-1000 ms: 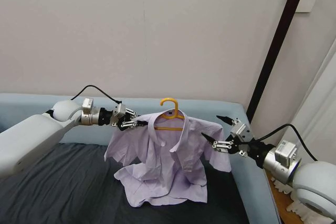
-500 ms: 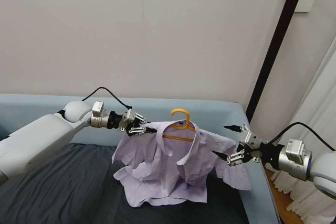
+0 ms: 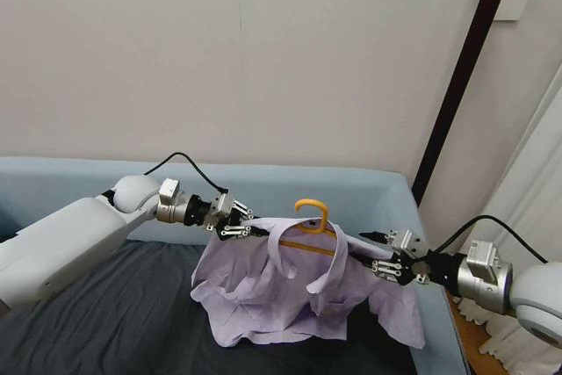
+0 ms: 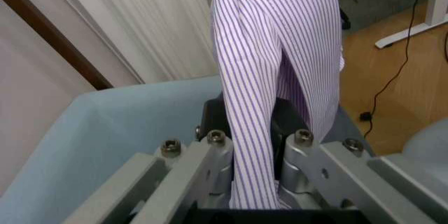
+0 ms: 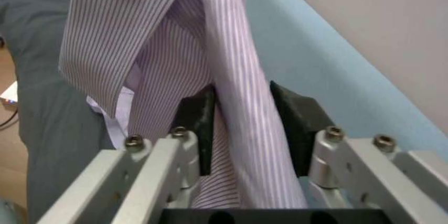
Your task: Pick up the clothes from the sofa and hang them on the clothes hanger.
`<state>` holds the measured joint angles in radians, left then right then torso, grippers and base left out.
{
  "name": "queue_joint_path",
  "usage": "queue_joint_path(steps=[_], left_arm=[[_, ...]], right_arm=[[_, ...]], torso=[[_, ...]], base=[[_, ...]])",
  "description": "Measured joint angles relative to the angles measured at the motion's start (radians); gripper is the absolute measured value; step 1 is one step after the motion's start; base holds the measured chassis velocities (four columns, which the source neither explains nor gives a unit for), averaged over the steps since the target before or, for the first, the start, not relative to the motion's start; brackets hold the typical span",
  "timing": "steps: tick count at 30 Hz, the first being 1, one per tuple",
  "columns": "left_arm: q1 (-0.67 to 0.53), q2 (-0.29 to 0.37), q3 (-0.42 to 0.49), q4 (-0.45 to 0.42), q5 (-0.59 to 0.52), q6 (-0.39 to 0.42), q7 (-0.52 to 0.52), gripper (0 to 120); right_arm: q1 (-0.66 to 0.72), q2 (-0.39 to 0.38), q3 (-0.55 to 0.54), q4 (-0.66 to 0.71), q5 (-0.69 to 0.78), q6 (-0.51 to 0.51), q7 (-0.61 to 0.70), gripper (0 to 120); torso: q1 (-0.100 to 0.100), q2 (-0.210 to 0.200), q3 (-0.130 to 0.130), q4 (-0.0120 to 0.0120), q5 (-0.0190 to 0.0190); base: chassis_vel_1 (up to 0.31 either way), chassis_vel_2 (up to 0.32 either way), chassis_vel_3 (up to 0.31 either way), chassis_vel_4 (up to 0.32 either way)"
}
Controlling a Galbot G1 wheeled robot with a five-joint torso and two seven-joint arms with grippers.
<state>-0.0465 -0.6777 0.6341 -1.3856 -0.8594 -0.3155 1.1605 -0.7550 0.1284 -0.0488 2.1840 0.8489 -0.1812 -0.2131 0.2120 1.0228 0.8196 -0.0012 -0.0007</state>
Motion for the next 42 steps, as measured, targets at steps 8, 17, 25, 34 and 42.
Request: queue_joint_path(steps=[8,17,25,34,42], left_arm=[[-0.002,-0.011,0.005,0.010,0.006,-0.004,0.000,7],[0.007,-0.013,-0.013,0.010,0.000,-0.019,-0.074,12],[0.054,0.014,-0.075,-0.029,-0.057,-0.036,-0.188,41],[0.301,0.137,-0.324,-0.134,-0.078,-0.036,-0.239,79],[0.546,0.180,-0.501,-0.281,-0.065,-0.024,-0.426,99]], right_arm=[[-0.004,0.002,-0.003,-0.009,-0.029,0.038,-0.028,7],[-0.001,0.008,-0.001,-0.009,0.017,0.039,0.000,7],[0.003,0.029,0.015,0.003,0.141,-0.023,0.066,7],[0.031,0.064,0.053,-0.068,0.374,-0.159,0.145,6],[0.075,0.091,0.077,-0.049,0.495,-0.191,0.209,6]], torso=[[0.000,0.000,0.000,-0.0001,0.0000],[0.000,0.000,0.000,0.0000,0.0000],[0.000,0.000,0.000,-0.0002,-0.0001],[0.000,0.000,0.000,0.0001,-0.0002],[0.000,0.000,0.000,0.0003,-0.0004]], base=[[0.000,0.000,0.000,0.000],[0.000,0.000,0.000,0.000],[0.000,0.000,0.000,0.000],[0.000,0.000,0.000,0.000],[0.000,0.000,0.000,0.000]])
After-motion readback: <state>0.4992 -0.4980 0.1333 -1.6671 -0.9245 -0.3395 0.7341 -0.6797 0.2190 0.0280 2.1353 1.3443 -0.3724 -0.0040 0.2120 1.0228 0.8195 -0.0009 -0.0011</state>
